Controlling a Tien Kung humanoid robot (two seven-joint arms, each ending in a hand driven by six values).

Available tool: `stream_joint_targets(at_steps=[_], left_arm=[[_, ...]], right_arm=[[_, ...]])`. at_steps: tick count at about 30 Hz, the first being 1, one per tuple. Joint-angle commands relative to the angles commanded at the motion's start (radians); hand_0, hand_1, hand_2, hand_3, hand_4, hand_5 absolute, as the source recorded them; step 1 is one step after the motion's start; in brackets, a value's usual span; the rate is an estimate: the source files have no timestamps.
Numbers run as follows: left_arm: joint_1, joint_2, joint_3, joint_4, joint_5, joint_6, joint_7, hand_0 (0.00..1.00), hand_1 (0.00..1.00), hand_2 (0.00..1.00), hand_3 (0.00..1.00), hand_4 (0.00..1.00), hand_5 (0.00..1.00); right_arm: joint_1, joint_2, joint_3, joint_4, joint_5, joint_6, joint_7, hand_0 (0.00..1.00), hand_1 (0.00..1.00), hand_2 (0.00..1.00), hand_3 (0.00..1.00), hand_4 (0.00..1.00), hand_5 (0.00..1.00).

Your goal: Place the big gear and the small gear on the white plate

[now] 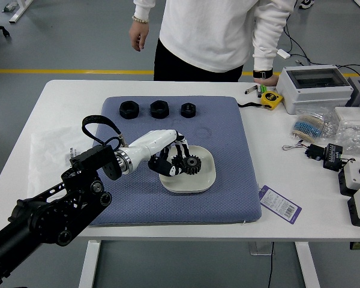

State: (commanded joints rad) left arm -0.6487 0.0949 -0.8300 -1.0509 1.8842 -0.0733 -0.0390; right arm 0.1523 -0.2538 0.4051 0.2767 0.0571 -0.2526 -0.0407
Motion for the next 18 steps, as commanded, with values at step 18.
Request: stream_joint_targets(at_steps=[18], left_arm=[[-0.017,-0.040,0.005,0.139,0.018,0.072,-0.013,0.238,0.303,0.433,0.597,0.998,0.246]], right_arm=[[-0.007,0.000,0.008,0.001,-0.016,-0.002,-0.004,0.648,0.648,0.732,0.580,0.841,0.680]])
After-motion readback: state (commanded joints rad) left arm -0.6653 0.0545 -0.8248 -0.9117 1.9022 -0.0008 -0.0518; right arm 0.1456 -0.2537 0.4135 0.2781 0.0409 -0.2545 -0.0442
